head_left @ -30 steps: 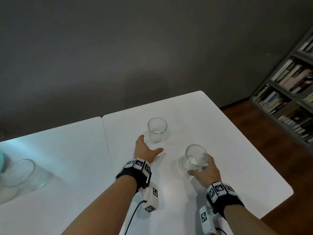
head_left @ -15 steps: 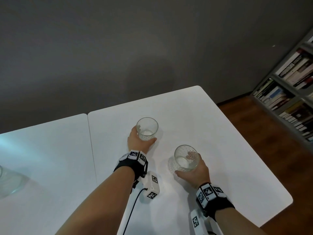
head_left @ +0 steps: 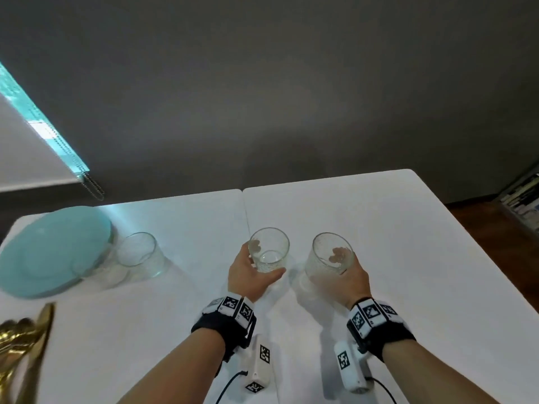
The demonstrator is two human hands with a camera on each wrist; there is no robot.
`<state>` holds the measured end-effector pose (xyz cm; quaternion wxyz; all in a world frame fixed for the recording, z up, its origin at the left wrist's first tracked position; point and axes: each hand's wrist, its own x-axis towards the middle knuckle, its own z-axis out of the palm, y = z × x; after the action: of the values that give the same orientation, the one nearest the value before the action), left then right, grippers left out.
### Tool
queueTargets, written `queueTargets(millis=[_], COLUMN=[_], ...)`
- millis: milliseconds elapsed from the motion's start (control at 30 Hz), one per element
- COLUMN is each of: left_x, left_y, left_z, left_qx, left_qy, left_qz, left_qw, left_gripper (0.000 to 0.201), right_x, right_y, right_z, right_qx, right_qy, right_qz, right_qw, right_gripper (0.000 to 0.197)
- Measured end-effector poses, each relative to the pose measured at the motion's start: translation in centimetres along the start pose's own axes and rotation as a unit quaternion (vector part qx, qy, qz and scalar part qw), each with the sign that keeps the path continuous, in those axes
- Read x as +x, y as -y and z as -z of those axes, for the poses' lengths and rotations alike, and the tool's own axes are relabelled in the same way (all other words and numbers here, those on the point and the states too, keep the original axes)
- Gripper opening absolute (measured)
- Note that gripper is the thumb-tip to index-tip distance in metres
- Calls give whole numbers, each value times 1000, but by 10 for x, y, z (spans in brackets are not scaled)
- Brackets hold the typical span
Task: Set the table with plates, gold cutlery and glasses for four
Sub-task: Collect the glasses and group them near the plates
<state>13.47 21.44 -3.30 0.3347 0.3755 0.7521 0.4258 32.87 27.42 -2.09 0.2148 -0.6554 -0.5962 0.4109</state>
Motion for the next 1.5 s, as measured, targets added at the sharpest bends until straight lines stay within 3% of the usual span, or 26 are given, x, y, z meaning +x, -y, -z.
queueTargets(millis=[200,367,533,900,1500], left_x=[-31,-46,-59,-57,-44], left_y=[54,91,122,153,159], left_z=[114,184,233,269,275], left_qx=[5,27,42,31,62], left_qy=[-45,-96,-101,-111,-80], left_qz=[21,53,98,127,116], left_qw=[999,994,989,985,988], left_gripper=[73,75,75,79,82], right_x=[-46,-76,-98,-120,-126], right_y=[58,91,108,117,131], right_z=[-95,-167,-223,-282,-294], right_qx=[-21,-48,-81,-122,-136], right_qy=[68,120,151,160,173], right_qz=[46,83,102,105,65], right_qw=[996,988,980,974,973], right_gripper=[81,80,78,81,83])
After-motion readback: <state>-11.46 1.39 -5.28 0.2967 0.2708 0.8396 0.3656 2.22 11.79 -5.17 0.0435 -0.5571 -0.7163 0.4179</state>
